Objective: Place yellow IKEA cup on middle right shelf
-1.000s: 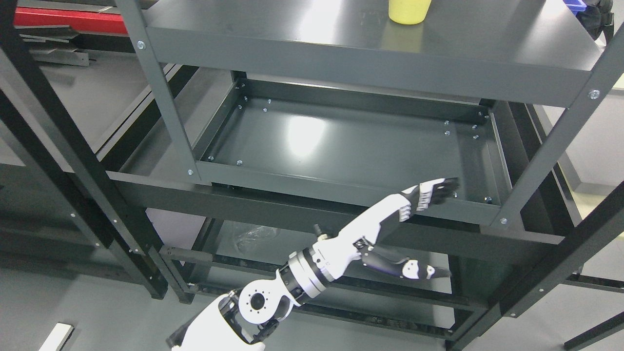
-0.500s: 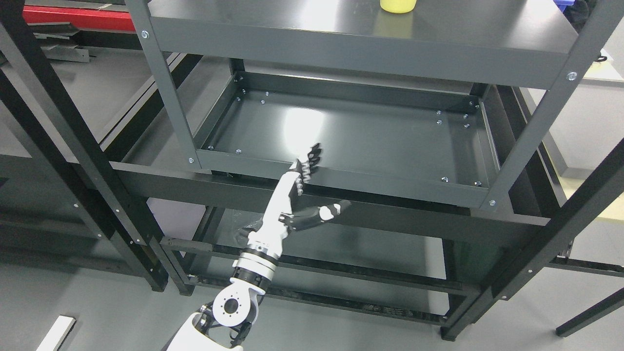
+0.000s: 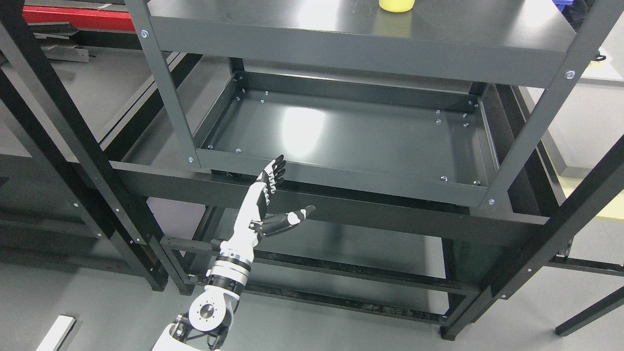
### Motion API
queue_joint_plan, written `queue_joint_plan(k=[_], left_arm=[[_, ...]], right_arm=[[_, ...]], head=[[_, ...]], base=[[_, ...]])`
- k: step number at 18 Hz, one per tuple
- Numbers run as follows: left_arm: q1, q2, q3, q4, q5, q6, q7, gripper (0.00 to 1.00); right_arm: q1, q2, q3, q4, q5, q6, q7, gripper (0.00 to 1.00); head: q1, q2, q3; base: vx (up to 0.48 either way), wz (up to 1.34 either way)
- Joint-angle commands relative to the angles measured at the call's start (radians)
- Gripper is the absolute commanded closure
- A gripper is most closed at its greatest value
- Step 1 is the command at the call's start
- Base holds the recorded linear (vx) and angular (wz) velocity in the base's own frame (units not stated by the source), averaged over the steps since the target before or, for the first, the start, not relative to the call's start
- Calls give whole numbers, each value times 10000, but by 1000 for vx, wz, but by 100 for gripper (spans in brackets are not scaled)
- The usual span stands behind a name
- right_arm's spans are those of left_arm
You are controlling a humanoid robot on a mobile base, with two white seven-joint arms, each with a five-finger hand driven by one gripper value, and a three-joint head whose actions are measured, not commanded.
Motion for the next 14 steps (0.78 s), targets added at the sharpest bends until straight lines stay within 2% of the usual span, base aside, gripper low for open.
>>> queue_joint_plan(k=[1, 4, 8, 14], left_arm=[[656, 145, 1701, -60, 41, -554, -55, 2], [1195, 145, 1824, -229, 133, -848, -40, 2], [1318, -131, 1840, -245, 195, -833, -55, 2], [1334, -55, 1978, -245, 195, -833, -55, 2]], right_arm=[[139, -175, 169, 1, -245, -7, -20, 1], [139, -175, 169, 1, -245, -7, -20, 1], [139, -175, 169, 1, -245, -7, -20, 1], [139, -175, 169, 1, -245, -7, -20, 1]], head=[[0, 0, 0], [0, 0, 0], [0, 0, 0], [0, 0, 0]], base=[[0, 0], [0, 0], [0, 0], [13, 1]])
